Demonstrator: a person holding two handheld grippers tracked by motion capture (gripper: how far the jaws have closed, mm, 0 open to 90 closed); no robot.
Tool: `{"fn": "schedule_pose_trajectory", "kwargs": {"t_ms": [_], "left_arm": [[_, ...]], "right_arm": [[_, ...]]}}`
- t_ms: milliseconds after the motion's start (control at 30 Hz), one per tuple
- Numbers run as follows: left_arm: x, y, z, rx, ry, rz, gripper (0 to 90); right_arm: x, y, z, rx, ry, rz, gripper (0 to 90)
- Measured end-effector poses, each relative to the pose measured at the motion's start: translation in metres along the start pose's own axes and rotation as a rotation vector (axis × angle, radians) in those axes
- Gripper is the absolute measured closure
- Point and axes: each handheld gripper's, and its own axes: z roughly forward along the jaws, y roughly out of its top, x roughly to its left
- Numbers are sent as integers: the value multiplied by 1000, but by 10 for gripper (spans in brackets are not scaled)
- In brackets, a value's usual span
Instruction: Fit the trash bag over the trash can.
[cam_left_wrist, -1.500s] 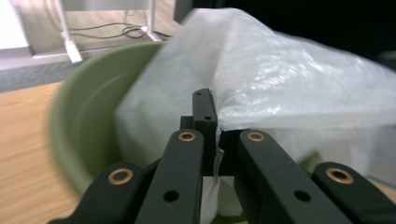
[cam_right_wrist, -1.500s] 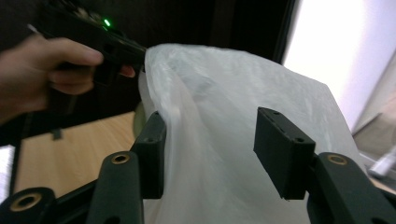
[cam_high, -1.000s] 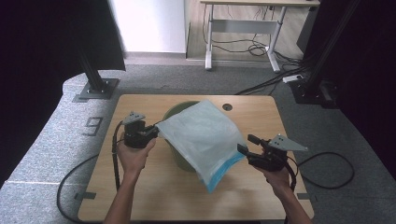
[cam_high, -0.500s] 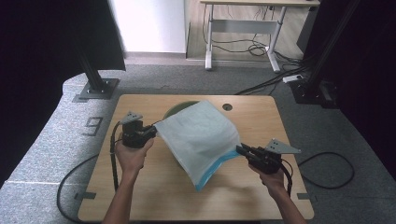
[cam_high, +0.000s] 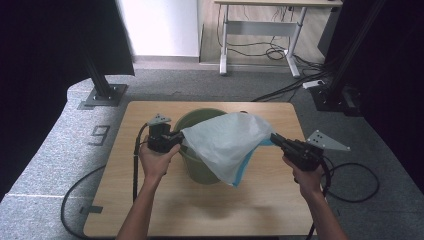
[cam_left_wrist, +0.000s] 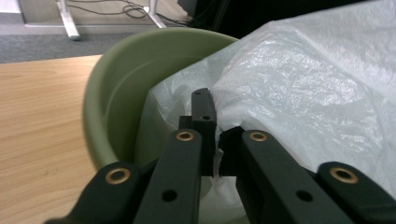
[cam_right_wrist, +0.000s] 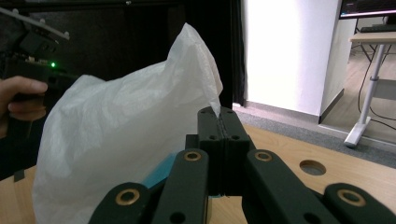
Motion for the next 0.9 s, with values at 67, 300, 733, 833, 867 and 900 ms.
{"fn": "schedule_pose_trajectory", "kwargs": {"t_ms": [67, 300, 733, 833, 867, 900], "left_arm": [[0, 0, -1, 4, -1, 6, 753], [14, -9, -36, -21, 41, 64, 409], [18, -21, -58, 30, -97, 107, 205], [15, -22, -57, 52, -144, 120, 164], [13, -23, -57, 56, -155, 129, 153], [12, -23, -58, 58, -167, 135, 148]], "right_arm": [[0, 4, 1, -2, -6, -5, 880], [-3, 5, 5, 39, -83, -17, 881], [-13, 4, 5, 50, -131, 8, 882], [-17, 4, 4, 47, -142, 22, 882], [-18, 4, 3, 45, -142, 28, 882], [-19, 3, 3, 42, -145, 30, 882]]}}
